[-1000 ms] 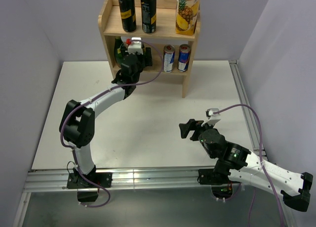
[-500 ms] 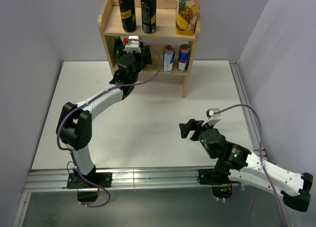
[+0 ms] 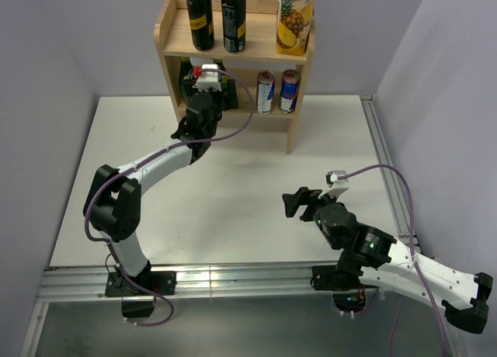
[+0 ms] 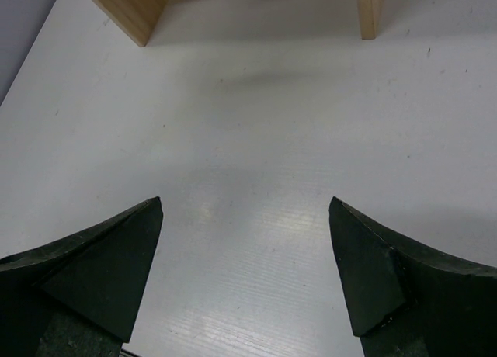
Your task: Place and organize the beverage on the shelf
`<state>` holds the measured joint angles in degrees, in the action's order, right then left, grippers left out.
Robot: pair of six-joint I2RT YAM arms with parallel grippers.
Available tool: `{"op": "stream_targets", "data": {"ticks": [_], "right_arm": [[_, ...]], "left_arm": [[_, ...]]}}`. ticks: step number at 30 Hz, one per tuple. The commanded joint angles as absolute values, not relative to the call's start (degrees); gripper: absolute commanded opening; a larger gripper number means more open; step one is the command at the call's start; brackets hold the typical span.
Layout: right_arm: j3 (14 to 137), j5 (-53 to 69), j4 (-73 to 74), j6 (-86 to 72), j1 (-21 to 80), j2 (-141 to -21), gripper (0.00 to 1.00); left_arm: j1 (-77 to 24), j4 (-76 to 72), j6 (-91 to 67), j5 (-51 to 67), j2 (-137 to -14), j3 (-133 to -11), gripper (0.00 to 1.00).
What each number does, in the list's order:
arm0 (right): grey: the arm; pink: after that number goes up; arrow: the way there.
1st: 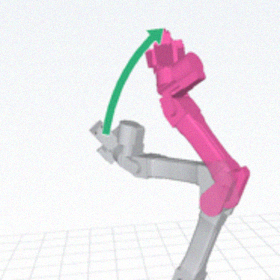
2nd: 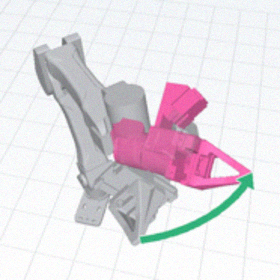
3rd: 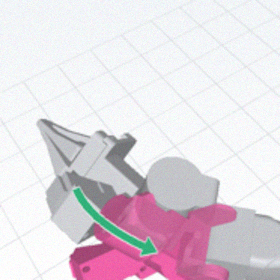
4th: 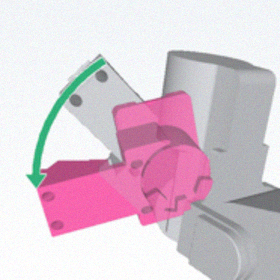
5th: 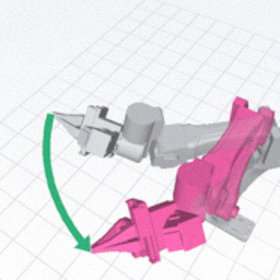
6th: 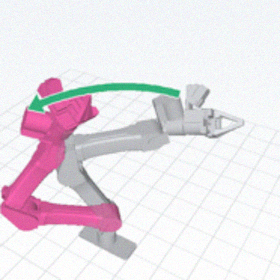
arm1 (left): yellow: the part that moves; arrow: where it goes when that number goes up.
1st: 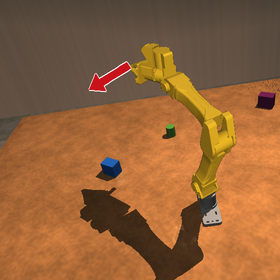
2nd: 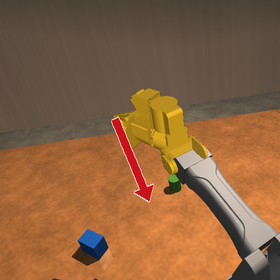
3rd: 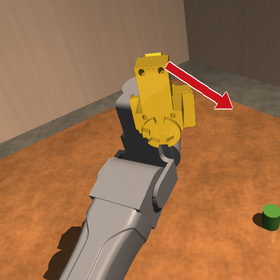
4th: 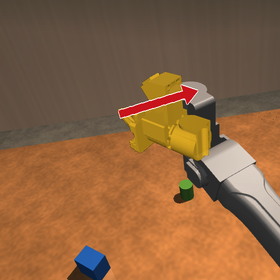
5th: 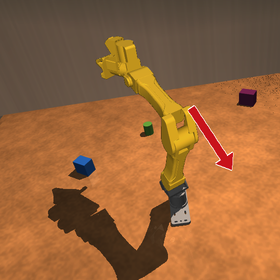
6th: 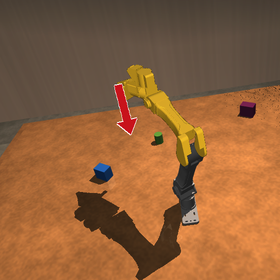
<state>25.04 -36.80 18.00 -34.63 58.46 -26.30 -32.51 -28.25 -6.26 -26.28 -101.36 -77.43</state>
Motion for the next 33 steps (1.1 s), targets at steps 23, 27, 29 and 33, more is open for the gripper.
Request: {"op": "stream_targets", "data": {"ticks": [23, 27, 29, 33], "right_arm": [[24.52, -37.88, 16.00, -34.37, 58.09, -24.52, 0.94], [29.68, -37.97, 18.88, -33.49, 58.01, -25.05, 0.94], [36.34, -37.53, 20.91, -32.96, 58.09, -26.19, 0.94], [48.47, -36.47, 25.30, -30.15, 58.10, -29.09, 0.98]], "left_arm": [[-37.09, -24.28, -12.12, -30.85, -79.03, -59.33, 0.99], [-39.72, -14.35, -17.31, -30.50, -71.38, -54.68, 0.99], [-40.95, -7.61, -20.29, -31.02, -66.02, -53.44, 0.99], [-45.16, 5.17, -24.08, -32.87, -57.76, -54.40, 0.99]]}}
